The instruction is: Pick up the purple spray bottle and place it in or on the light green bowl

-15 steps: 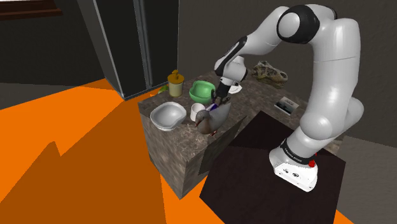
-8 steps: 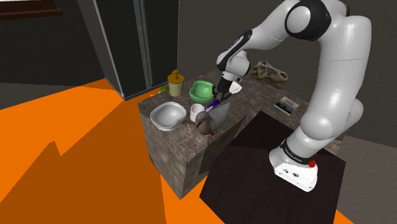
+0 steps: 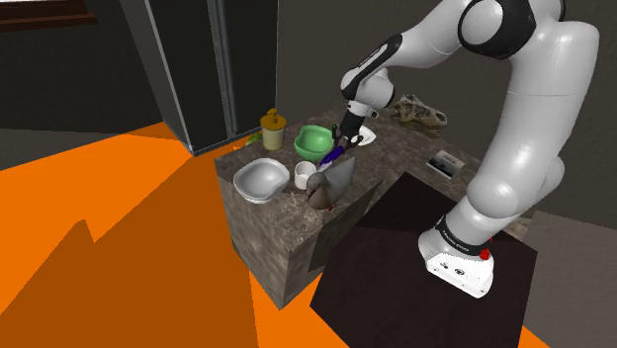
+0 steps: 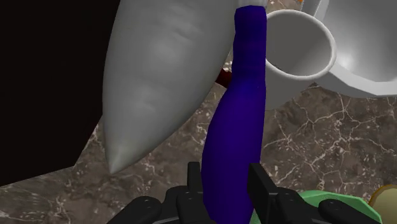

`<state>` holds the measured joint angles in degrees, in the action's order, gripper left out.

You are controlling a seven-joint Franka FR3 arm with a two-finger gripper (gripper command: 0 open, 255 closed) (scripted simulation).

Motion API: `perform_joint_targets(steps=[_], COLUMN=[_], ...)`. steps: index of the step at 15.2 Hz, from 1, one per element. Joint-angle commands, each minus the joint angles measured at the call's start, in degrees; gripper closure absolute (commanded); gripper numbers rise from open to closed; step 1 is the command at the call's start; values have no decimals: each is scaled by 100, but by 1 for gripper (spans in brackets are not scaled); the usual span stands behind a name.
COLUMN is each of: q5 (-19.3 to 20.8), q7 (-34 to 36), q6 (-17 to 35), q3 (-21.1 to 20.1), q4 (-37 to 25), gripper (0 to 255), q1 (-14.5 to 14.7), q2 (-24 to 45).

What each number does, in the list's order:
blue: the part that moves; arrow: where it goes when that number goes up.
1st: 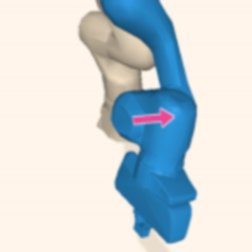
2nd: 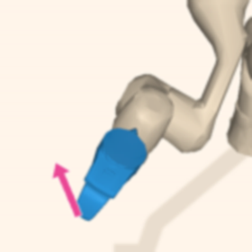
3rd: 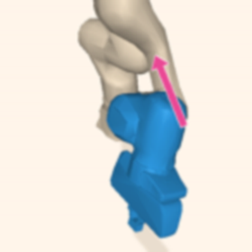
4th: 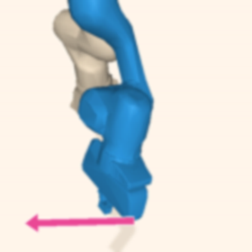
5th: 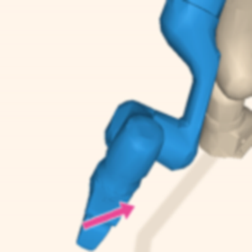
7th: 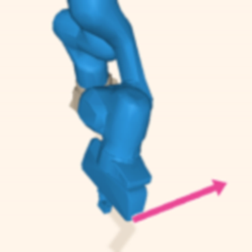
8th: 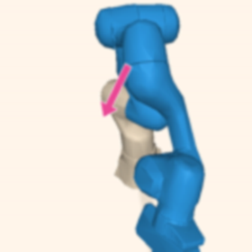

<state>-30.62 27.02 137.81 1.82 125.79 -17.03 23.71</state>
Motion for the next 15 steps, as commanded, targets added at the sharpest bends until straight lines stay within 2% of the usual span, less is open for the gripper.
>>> perform_joint_targets(steps=[1, 11, 15], q5=[61, 338, 449], q7=[87, 416, 429], q6=[-108, -632, -1031], q3=[24, 130, 203], q4=[28, 66, -1035], gripper=[255, 255, 255], q1=[25, 71, -64], q2=[-149, -760, -22])
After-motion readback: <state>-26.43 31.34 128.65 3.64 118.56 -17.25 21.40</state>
